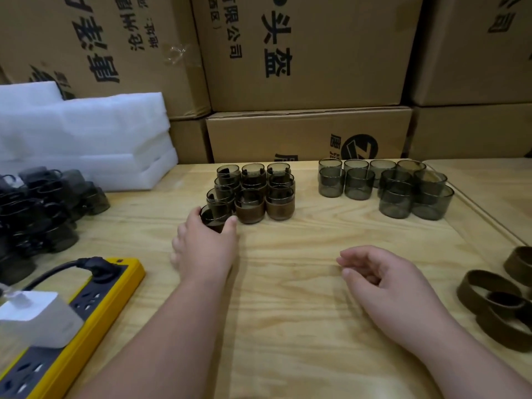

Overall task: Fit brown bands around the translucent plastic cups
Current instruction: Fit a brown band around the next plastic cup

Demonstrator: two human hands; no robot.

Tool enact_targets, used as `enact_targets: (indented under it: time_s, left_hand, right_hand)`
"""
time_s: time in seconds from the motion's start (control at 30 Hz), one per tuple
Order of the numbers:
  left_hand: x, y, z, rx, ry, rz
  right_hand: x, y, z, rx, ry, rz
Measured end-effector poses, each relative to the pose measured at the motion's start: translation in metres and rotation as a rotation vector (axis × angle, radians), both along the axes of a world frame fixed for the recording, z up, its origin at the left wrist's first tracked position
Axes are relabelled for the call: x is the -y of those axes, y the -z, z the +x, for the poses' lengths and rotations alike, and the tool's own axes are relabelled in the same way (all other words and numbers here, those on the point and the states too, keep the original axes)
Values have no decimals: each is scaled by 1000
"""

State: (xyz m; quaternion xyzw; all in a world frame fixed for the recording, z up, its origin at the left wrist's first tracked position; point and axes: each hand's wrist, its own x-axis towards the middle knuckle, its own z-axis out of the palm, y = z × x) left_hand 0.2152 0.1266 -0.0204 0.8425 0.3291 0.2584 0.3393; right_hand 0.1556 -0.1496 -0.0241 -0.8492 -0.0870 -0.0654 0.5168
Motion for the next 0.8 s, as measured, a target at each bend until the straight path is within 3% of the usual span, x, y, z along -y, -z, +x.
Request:
enact_targets:
  time_s: [0.3,0.47,0.57,0.73,0.8]
  left_hand:
    - [1,0,1,-14,27,-8]
    - [41,-4,-38,109,-32,-49]
    - [92,3,-74,92,193,-6]
    - [145,-1,-87,-29,806,168]
    - [141,-6,-77,13,810,59]
  right_hand:
    - [-1,2,2,-35,19,15]
    - [-4,-3,1,-47,29,-12]
    - [-5,-1,0,-43,46,-36]
    - [-1,-4,-2,7,173,-44]
    - [0,-12,-10,-64,208,-3]
